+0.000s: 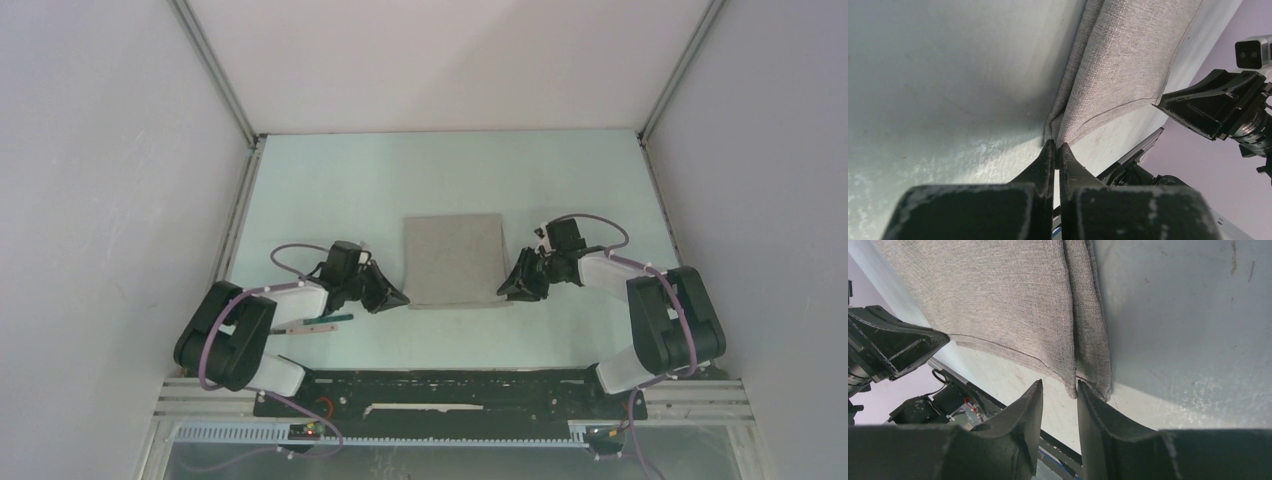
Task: Fold the napkin into a case and place the utensils inside
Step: Smooth out the square-folded napkin at the center of the board.
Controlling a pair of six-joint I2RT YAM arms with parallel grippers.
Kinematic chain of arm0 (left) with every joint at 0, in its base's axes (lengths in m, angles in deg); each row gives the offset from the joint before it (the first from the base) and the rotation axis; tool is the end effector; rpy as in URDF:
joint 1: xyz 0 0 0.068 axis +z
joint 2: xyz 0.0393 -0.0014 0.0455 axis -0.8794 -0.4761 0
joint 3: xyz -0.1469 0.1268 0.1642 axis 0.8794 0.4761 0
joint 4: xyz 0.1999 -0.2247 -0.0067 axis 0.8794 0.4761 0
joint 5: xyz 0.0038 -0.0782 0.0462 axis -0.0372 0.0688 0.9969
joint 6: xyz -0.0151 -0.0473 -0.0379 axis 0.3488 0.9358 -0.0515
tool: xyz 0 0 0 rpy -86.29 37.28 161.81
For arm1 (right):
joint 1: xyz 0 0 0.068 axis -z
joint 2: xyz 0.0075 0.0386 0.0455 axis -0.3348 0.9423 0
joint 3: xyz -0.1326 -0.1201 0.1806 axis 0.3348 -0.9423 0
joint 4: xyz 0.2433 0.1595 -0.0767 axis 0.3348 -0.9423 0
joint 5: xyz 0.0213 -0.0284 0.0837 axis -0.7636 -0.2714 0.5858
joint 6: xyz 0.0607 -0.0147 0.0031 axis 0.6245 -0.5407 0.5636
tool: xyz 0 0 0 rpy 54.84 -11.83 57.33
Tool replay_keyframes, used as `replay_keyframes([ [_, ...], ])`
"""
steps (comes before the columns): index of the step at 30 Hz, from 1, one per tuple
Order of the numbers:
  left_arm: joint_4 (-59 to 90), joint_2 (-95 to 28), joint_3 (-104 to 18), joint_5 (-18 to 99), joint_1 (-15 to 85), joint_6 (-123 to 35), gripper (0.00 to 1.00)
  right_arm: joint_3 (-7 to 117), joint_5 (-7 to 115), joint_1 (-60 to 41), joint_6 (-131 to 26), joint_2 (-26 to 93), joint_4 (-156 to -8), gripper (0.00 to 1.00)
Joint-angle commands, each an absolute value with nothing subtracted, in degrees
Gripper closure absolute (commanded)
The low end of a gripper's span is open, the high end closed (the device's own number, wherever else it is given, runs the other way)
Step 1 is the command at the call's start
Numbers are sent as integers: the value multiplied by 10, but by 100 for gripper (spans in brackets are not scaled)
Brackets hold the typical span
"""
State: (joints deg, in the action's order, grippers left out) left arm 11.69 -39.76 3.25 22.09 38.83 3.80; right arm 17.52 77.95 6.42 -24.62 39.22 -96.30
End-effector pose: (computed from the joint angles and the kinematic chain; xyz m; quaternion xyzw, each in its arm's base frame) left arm 0.2404 -0.1239 0.0617 -0.2166 0.8924 -0.3815 0.1055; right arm 0.2775 0.0908 0.0794 0.1157 0.9312 0.3339 0.0892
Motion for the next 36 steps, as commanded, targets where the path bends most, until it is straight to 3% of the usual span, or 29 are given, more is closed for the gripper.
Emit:
replay_keyframes([
  [1, 109, -377, 45, 224, 401, 23, 100, 174, 784, 66, -242, 392, -935, 60],
  [11, 95, -385, 52, 211, 415, 15, 96, 173, 786, 62, -238, 409, -921, 64],
  [12, 99, -381, 50, 212, 415, 11, 92, 173, 788, 61, -238, 410, -921, 64],
  [16, 132, -350, 41, 232, 415, -16, 59, 173, 788, 55, -240, 409, -920, 65],
  [20, 172, -340, 20, 259, 415, -48, 46, 173, 786, 52, -238, 409, -918, 67],
  [26, 186, -365, 4, 265, 401, -57, 48, 173, 773, 50, -237, 409, -920, 68],
  [31, 186, -394, -4, 280, 410, -60, 70, 173, 770, 49, -239, 408, -924, 66],
  [36, 179, -405, 3, 288, 415, -59, 81, 173, 760, 50, -246, 401, -937, 64],
])
